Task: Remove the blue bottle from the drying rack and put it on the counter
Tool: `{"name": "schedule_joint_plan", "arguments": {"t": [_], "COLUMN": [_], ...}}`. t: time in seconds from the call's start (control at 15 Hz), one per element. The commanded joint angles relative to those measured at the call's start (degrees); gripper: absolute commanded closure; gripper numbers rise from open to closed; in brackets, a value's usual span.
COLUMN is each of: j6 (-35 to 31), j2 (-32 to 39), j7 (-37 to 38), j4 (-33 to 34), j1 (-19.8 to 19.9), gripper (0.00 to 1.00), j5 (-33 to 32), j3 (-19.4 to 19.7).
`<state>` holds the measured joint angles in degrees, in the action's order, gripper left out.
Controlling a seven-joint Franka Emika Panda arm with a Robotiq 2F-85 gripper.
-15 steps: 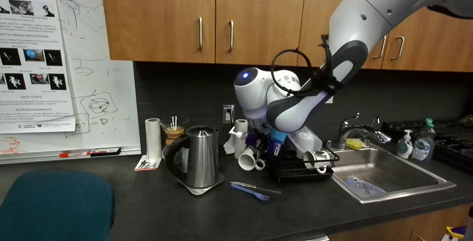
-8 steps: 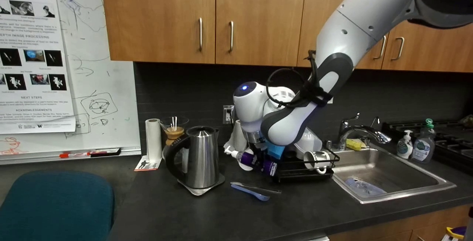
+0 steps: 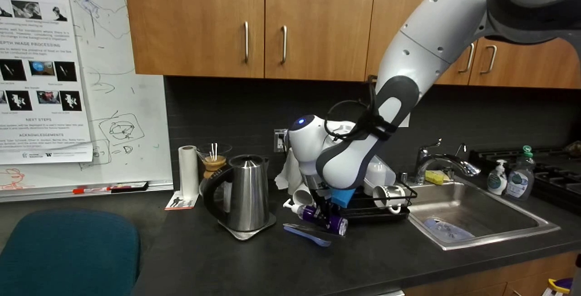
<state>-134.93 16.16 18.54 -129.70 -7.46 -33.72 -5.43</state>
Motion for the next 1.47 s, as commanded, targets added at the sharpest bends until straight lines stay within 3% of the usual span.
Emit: {"name": "schedule_joint_plan", "arguments": {"t": [0.0, 0.07, 0.4, 0.87, 1.4], "j6": [2.3, 2.6, 4.4, 6.0, 7.0], "j2": [0.8, 0.8, 0.6, -1.7, -5.4], "j7": [-1.3, -1.1, -0.7, 2.3, 7.1], "j4": [1.5, 1.6, 3.1, 3.6, 1.7], "j1": [-1.0, -1.1, -1.1, 0.1, 2.6], "gripper": [0.73, 0.28, 0.02, 0.00, 0.00], "j5": [2.2, 2.2, 1.8, 3.2, 16.2], "j3": [1.7, 2.0, 2.9, 4.9, 7.1]}}
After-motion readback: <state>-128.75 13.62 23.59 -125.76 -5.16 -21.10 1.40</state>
